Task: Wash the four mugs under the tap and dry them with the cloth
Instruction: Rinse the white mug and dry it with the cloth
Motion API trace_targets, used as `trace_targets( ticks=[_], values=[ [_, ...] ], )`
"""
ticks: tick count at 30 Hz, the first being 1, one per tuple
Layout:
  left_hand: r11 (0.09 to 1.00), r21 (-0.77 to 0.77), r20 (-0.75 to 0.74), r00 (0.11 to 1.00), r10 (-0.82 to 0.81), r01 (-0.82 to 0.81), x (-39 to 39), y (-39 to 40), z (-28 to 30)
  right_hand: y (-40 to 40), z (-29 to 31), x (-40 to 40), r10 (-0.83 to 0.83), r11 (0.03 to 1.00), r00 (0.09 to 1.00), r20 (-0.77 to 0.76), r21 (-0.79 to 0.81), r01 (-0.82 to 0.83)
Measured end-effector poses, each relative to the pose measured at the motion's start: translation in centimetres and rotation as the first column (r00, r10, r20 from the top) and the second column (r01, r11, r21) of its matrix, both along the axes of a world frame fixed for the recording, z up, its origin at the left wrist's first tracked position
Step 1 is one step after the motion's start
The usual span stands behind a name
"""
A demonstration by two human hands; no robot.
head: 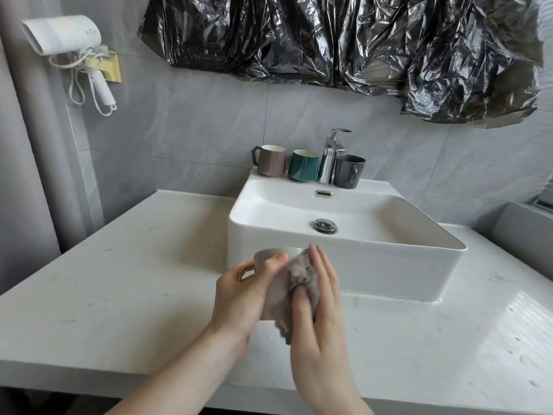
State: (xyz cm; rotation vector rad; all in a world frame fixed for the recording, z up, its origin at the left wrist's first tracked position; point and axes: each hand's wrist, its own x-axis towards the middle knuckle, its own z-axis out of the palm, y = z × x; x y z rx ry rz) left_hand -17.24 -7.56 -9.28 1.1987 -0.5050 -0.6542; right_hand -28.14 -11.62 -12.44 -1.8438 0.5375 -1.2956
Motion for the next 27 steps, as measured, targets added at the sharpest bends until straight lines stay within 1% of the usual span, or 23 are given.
trace_targets(
  ticks=[1,2,3,4,5,8,9,11,14,15,16,17,19,20,21,22,23,24,26,27],
  values=[
    [0.999,-0.012,-0.003,1.0,-0.03,0.03,0.0,0.2,-0.2,-0.5,0.7,-0.2,0.013,0.986,0.999,0.034,0.163,-0.018],
    [0.998,-0.033,-0.01,0.998,-0.062,0.062,0.0,0.4,-0.3,-1.0,1.3,-0.4,0.037,0.929,0.999,0.03,0.368,-0.045],
    [0.995,-0.051,-0.017,0.996,-0.086,0.085,-0.1,0.5,-0.4,-1.2,1.8,-0.5,0.064,0.852,0.997,0.037,0.518,-0.074],
    [0.993,-0.064,-0.015,0.995,-0.1,0.099,-0.1,0.6,-0.4,-1.2,2.0,-0.6,0.089,0.792,0.994,0.056,0.602,-0.105],
    [0.992,-0.067,0.001,0.995,-0.103,0.103,-0.1,0.7,-0.2,-0.9,2.2,-0.6,0.094,0.766,0.992,0.088,0.63,-0.129],
    [0.997,-0.041,0.093,0.993,-0.065,0.069,0.1,0.3,0.0,0.1,2.2,-0.5,0.012,0.794,0.969,0.248,0.587,-0.16],
    [0.999,-0.021,0.142,0.989,-0.041,0.045,0.1,0.1,0.1,0.3,2.2,-0.6,-0.007,0.82,0.965,0.261,0.554,-0.144],
    [1.0,0.031,0.248,0.969,-0.014,0.006,0.2,-0.2,-0.3,-0.1,2.1,-0.9,-0.053,0.86,0.968,0.246,0.504,-0.08],
    [0.997,0.074,0.338,0.941,-0.012,-0.013,0.0,0.1,-1.0,-0.5,1.5,-0.5,-0.068,0.907,0.982,0.176,0.422,-0.013],
    [0.996,0.085,0.333,0.942,-0.04,0.013,-0.2,0.1,-1.1,-0.6,1.1,-0.2,-0.066,0.929,0.986,0.155,0.371,0.004],
    [0.994,0.083,0.283,0.955,-0.089,0.068,-0.5,0.0,-1.1,-0.6,0.7,0.0,-0.068,0.954,0.989,0.129,0.298,0.027],
    [0.988,0.068,0.194,0.969,-0.151,0.14,-0.7,-0.1,-1.1,-0.4,0.3,0.0,-0.075,0.977,0.992,0.102,0.205,0.053],
    [0.964,0.059,0.027,0.965,-0.262,0.26,-1.0,-0.1,-0.7,0.3,0.2,-0.1,-0.077,0.997,0.995,0.059,0.021,0.076],
    [0.953,0.059,-0.03,0.954,-0.297,0.298,-0.8,-0.1,-0.7,0.5,0.4,-0.1,-0.062,0.997,0.997,0.036,-0.048,0.064],
    [0.945,0.052,-0.052,0.946,-0.321,0.323,-0.6,-0.1,-0.6,0.5,0.6,-0.3,-0.056,0.994,0.998,0.025,-0.098,0.058],
    [0.943,0.039,-0.064,0.943,-0.327,0.33,-0.5,0.0,-0.5,0.3,0.8,-0.3,-0.034,0.993,0.999,0.037,-0.107,0.038],
    [0.943,0.023,-0.074,0.941,-0.329,0.331,-0.5,0.2,-0.4,-0.2,1.0,-0.3,-0.012,0.998,0.999,0.052,-0.065,0.015],
    [0.942,-0.005,-0.083,0.938,-0.336,0.336,-0.5,0.3,-0.4,-0.8,1.4,-0.2,0.006,0.999,0.997,0.075,0.04,-0.009],
    [0.941,-0.044,-0.077,0.938,-0.339,0.337,-0.7,0.4,-0.2,-1.3,2.3,-0.2,0.029,0.961,0.997,0.065,0.274,-0.046],
    [0.944,-0.054,-0.062,0.943,-0.328,0.325,-0.6,0.3,-0.1,-1.1,2.4,-0.3,0.049,0.948,0.997,0.065,0.311,-0.067]
  ],
)
